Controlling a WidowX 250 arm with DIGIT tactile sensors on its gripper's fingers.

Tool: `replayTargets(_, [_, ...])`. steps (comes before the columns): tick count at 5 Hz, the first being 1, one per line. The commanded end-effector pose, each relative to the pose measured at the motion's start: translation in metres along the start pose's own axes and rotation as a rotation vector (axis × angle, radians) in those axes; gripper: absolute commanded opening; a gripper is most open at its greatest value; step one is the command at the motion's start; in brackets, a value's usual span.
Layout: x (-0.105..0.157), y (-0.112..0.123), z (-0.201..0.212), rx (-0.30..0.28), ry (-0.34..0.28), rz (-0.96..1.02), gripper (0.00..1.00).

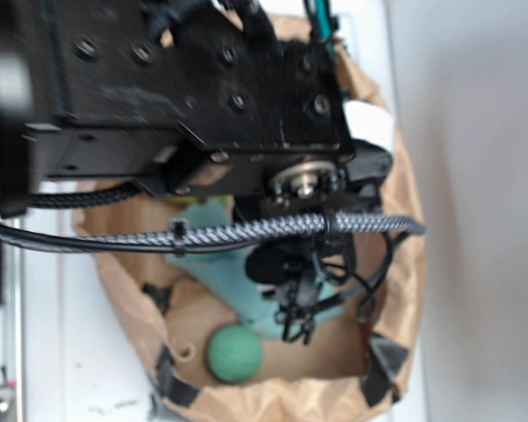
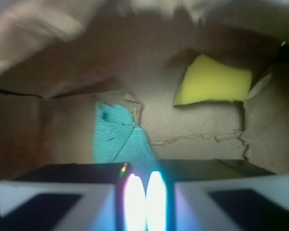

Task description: Grab the blue cloth.

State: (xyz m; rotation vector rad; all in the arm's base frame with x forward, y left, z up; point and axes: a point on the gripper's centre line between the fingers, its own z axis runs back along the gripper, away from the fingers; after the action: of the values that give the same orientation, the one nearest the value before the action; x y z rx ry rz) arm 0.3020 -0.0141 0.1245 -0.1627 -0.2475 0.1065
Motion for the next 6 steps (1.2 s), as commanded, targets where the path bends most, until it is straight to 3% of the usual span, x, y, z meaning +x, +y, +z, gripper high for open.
replayTargets(1, [-0.001,-0.014,-0.029,0.006,-0.063,-0.048,1.0])
replayTargets(5, [-0.001,-0.048,-0.081,-0.018,0.025,-0.09,1.0])
replayTargets(6, [0.0,-0.06,-0.076,-0.059,0.033,-0.104,1.0])
